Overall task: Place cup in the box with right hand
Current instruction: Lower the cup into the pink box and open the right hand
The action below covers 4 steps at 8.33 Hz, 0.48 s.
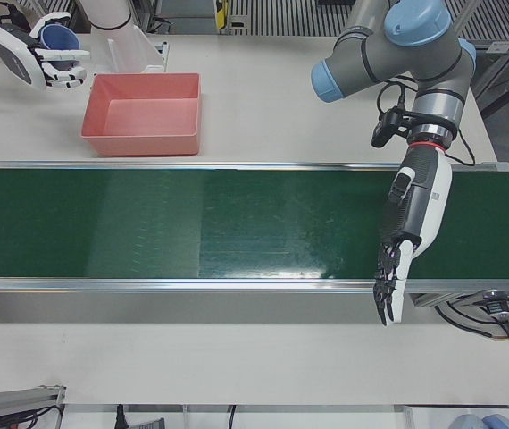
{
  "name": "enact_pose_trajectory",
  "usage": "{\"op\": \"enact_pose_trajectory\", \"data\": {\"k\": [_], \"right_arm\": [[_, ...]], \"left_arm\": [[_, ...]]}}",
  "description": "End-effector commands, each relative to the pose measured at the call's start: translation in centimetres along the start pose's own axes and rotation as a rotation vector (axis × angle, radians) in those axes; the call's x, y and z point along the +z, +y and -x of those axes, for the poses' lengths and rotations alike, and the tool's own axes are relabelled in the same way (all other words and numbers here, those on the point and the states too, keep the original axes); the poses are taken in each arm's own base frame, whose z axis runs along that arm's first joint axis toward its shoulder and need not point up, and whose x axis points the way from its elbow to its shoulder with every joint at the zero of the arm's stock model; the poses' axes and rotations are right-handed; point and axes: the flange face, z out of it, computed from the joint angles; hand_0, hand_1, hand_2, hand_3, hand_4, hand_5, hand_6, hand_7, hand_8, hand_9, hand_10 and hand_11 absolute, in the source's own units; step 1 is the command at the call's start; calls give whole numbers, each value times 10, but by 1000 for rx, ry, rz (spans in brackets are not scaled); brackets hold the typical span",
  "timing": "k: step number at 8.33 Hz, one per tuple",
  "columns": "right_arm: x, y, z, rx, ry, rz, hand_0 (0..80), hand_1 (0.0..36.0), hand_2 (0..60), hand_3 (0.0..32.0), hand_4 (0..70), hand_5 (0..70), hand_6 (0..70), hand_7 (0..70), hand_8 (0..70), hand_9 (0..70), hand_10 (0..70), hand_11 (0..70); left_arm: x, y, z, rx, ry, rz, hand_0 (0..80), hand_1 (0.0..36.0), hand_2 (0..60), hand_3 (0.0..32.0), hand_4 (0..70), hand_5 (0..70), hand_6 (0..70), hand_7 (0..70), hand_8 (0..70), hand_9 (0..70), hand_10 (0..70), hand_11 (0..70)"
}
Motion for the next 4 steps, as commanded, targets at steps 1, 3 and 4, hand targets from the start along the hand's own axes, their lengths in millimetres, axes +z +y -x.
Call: {"op": "enact_pose_trajectory", "data": {"k": [1,3,4], "right_arm": [[-2,3,-6,9,12,3,541,207,175,320,49,57,0,50,0,0,15,47],[-3,6,-8,14,14,7,556,224,181,320,13,62,0,72,0,0,12,44],[-3,6,-8,17,15,7,553,221,185,320,18,62,0,86,0,3,14,47]], "left_arm": [[0,-1,0,0,0,0,0,0,0,0,0,0,0,0,0,0,0,0],[0,-1,0,-1,0,0,0,0,0,0,0,0,0,0,0,0,0,0],[0,-1,0,0,0,0,0,0,0,0,0,0,0,0,0,0,0,0]]}}
